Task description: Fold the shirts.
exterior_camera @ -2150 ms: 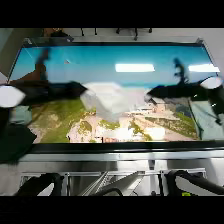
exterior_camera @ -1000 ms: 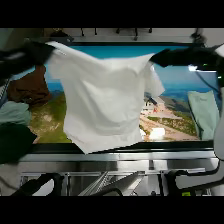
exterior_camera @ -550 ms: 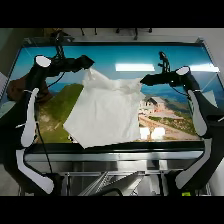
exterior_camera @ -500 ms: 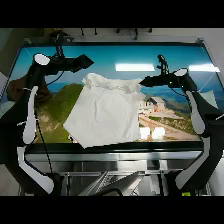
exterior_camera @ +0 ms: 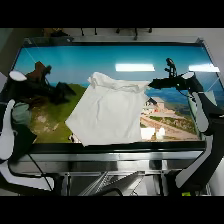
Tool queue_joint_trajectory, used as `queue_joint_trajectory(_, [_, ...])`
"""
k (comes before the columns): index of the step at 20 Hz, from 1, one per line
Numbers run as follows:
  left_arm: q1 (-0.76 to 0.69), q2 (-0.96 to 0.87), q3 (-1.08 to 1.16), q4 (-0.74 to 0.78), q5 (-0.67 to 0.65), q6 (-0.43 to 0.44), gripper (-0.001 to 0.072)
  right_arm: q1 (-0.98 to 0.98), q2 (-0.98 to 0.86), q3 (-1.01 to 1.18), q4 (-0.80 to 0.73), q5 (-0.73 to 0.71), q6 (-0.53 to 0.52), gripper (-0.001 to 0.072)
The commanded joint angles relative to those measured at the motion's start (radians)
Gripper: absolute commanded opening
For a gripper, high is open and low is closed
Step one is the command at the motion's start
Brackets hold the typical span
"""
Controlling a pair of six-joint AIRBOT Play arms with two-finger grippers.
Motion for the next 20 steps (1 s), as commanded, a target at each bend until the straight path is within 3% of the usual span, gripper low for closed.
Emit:
queue_joint_trajectory(1, [0.055,0.208,-0.447,0.007,0.088,0.012,0.0693,-0.049,-0.001,0.000,-0.005,0.061,0.005,0.0022])
queue_joint_trajectory(4, [0.016,0.300,-0.692,0.003,0.270,0.014,0.0693,-0.053,0.000,0.000,-0.004,0.072,0.005,0.0022])
queue_joint_trajectory(8, [-0.110,0.299,-0.758,-0.006,0.504,0.009,0.0692,-0.053,0.007,0.000,-0.005,0.090,0.005,0.0022])
queue_joint_trajectory(12, [-0.189,0.172,-0.634,0.004,0.507,0.007,0.0667,-0.053,0.021,0.000,-0.008,0.105,-0.003,0.0022])
queue_joint_trajectory(13, [-0.199,0.133,-0.598,0.003,0.501,0.008,0.0500,-0.054,0.025,0.000,-0.008,0.109,-0.004,0.0022])
queue_joint_trajectory(15, [-0.211,0.061,-0.504,0.003,0.498,0.016,0.0015,-0.056,0.034,0.000,-0.011,0.128,-0.003,0.0022])
queue_joint_trajectory(17, [-0.206,0.010,-0.366,0.003,0.504,0.026,0.0012,-0.071,0.053,-0.001,-0.045,0.180,0.019,0.0021])
queue_joint_trajectory(20, [-0.151,-0.056,-0.113,0.006,0.532,0.026,0.0012,-0.106,0.094,-0.003,-0.243,0.310,0.143,0.0021])
